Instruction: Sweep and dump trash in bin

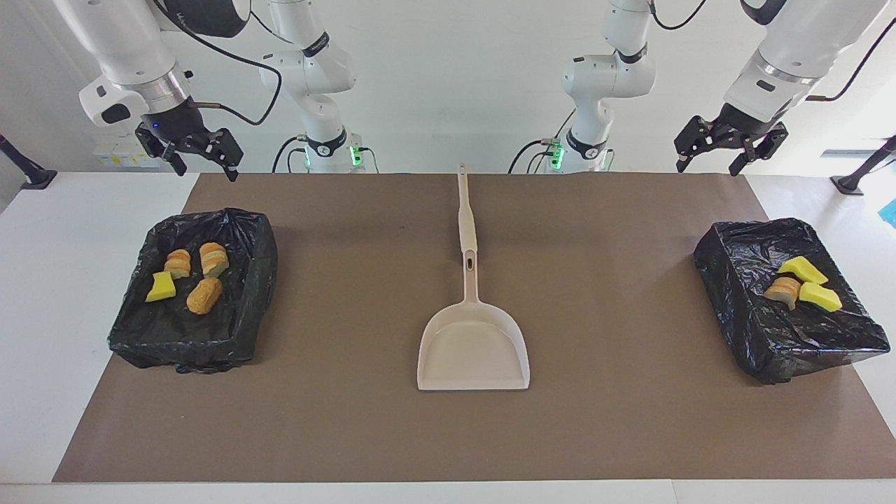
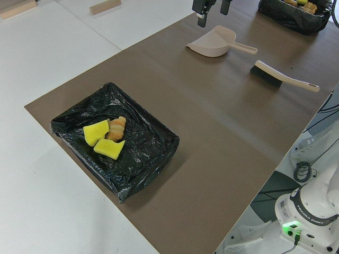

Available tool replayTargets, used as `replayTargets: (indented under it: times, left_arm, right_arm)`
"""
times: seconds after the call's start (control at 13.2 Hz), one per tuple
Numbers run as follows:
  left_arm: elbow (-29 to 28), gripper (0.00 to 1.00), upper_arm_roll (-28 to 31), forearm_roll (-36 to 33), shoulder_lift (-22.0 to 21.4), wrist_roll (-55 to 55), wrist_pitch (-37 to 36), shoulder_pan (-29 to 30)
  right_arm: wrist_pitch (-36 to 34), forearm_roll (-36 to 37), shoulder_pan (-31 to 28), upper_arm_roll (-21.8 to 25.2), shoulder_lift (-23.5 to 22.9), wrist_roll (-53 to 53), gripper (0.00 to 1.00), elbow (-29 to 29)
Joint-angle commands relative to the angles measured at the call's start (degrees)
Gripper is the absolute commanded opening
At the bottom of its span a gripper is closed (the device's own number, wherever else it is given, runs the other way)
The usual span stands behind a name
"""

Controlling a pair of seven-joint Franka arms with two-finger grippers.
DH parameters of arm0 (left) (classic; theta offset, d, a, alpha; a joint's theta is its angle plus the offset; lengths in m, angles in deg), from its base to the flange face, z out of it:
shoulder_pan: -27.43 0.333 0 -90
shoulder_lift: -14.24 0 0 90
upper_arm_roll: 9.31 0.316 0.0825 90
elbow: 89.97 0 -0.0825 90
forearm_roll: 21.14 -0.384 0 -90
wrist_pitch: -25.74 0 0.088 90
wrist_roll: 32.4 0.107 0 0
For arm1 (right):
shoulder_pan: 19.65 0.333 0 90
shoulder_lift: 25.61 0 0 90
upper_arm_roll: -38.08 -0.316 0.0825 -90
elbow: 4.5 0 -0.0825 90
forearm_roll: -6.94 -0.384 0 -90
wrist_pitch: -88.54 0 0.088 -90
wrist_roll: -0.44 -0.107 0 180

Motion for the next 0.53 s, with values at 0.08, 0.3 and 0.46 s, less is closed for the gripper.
replayTargets:
  times: [0.08,0.3,0.46]
  left_arm:
    - [0.79,1.0,1.26,-1.12,-0.34,-0.58,-1.07,-1.11]
    - [0.7,1.0,1.35,-0.86,-0.42,-0.49,-0.55,-1.02]
    - [0.53,1.0,1.26,-0.86,-0.69,-0.32,-0.89,-1.02]
  right_arm:
    - [1.16,-1.09,0.0,0.01,0.97,0.09,1.0,-1.31]
    - [1.16,-1.09,-0.09,0.01,0.97,0.18,1.0,-1.23]
    - [1.16,-1.09,-0.09,0.01,0.97,0.18,1.0,-1.31]
